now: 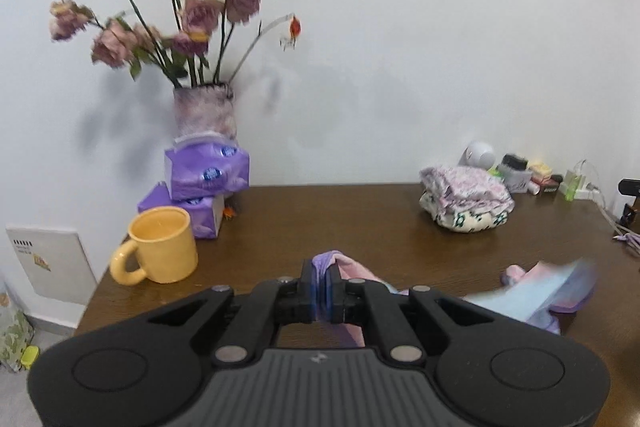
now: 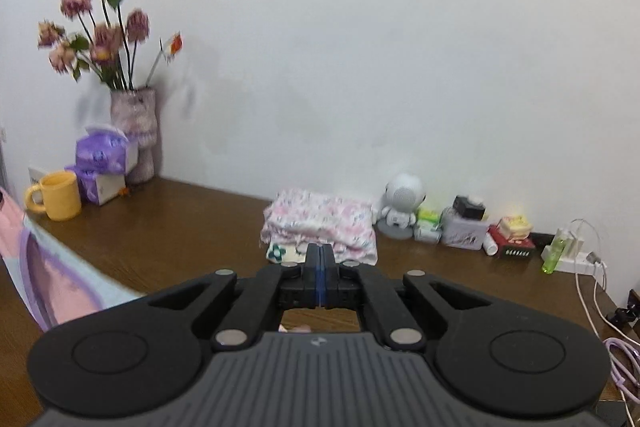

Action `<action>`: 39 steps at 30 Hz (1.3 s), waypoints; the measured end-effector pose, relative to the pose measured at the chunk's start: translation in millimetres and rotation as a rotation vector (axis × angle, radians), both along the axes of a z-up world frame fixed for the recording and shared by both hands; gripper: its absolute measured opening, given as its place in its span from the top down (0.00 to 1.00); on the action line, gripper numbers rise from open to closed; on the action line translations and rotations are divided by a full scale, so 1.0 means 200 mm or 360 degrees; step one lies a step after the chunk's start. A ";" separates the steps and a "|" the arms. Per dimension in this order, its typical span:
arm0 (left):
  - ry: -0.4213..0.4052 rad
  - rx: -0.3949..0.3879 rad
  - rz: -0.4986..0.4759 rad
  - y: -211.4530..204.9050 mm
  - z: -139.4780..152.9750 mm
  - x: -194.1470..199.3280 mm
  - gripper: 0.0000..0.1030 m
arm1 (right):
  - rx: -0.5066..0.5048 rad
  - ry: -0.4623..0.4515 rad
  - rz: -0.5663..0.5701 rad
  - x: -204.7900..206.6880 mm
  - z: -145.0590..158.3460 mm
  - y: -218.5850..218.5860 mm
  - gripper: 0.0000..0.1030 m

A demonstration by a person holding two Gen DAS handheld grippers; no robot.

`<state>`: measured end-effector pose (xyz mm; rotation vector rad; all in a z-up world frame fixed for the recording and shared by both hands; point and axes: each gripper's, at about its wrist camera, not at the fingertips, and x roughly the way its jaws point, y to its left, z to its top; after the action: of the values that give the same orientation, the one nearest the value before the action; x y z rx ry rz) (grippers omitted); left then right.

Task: Fold clothes

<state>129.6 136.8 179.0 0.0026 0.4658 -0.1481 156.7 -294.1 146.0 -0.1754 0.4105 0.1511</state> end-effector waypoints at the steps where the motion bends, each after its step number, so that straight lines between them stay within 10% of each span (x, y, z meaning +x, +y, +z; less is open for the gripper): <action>1: -0.0018 0.0001 -0.0006 0.01 0.02 -0.04 0.97 | -0.0001 -0.0014 -0.0003 -0.03 0.02 -0.01 1.00; 9: 0.0112 0.0040 0.0039 0.05 -0.12 -0.14 0.97 | -0.0119 0.0231 0.0222 -0.11 -0.16 0.10 0.93; 13: 0.0202 -0.0001 0.0059 0.10 -0.24 -0.13 0.97 | -0.0259 0.0447 0.0346 -0.07 -0.42 0.28 0.63; 23: 0.0235 -0.0050 0.0035 0.16 -0.34 -0.12 0.96 | -0.0235 0.0598 0.0304 0.12 -0.68 0.34 0.63; 27: 0.0250 -0.0038 0.0056 0.16 -0.37 -0.11 0.96 | -0.0108 0.0564 0.0227 0.15 -0.67 0.29 0.98; 39: -0.0051 -0.0005 0.0111 0.17 -0.14 -0.24 0.97 | 0.0020 0.0132 0.0056 0.03 -0.25 0.15 0.98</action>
<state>82.3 170.2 151.9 -0.0144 0.4331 -0.0802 163.4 -264.2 95.3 -0.1641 0.4893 0.1958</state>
